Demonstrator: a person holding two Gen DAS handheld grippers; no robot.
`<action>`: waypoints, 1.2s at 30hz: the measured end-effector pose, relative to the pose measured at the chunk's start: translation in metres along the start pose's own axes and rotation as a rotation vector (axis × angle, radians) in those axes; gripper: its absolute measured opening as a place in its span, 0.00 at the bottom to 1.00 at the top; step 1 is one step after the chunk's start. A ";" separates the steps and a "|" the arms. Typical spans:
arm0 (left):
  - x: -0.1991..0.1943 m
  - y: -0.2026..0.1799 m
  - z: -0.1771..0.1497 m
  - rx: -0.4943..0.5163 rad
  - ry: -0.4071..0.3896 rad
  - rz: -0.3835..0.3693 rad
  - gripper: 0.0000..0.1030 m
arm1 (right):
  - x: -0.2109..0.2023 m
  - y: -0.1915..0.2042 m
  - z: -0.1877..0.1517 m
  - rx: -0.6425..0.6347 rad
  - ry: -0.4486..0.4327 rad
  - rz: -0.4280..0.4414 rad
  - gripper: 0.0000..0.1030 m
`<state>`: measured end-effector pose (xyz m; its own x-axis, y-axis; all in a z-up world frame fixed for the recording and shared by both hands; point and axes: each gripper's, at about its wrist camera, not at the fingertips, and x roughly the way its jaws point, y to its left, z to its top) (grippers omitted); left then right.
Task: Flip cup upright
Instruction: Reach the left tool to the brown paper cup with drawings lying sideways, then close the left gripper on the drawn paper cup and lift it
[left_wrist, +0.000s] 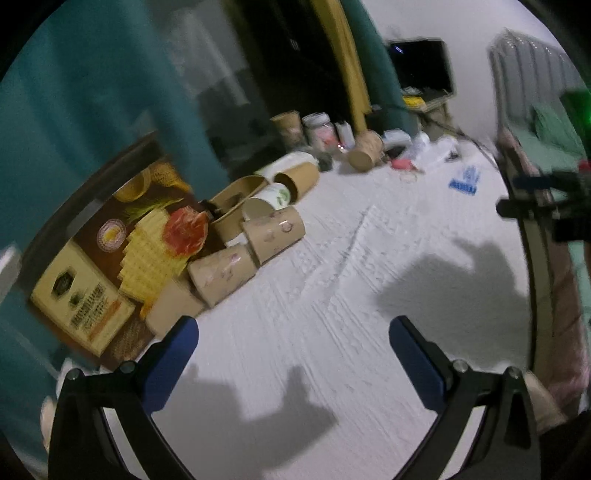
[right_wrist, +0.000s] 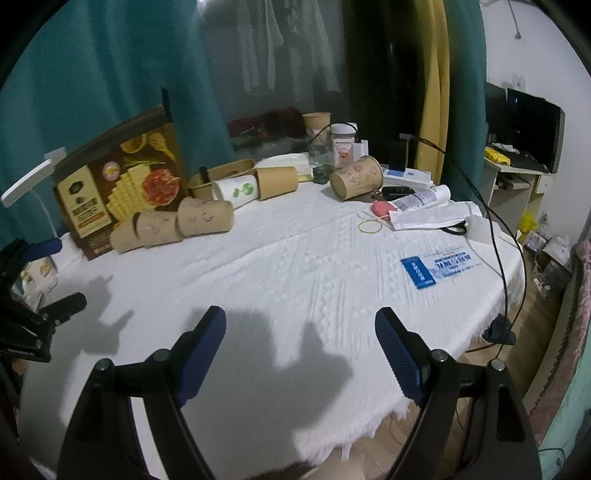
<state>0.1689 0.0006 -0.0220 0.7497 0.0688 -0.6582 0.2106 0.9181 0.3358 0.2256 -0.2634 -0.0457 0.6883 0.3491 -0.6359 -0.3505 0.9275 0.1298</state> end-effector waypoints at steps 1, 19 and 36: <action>0.008 0.001 0.004 0.020 0.012 -0.010 1.00 | 0.007 -0.002 0.004 0.003 0.004 0.001 0.79; 0.195 0.011 0.089 0.580 0.099 0.011 1.00 | 0.096 -0.043 0.017 0.118 0.119 0.101 0.79; 0.234 0.018 0.094 0.586 0.207 -0.073 0.67 | 0.091 -0.055 0.005 0.189 0.103 0.143 0.79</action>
<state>0.4070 -0.0036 -0.1067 0.5955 0.1419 -0.7907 0.6102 0.5604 0.5601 0.3112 -0.2819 -0.1070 0.5687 0.4719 -0.6737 -0.3080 0.8816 0.3576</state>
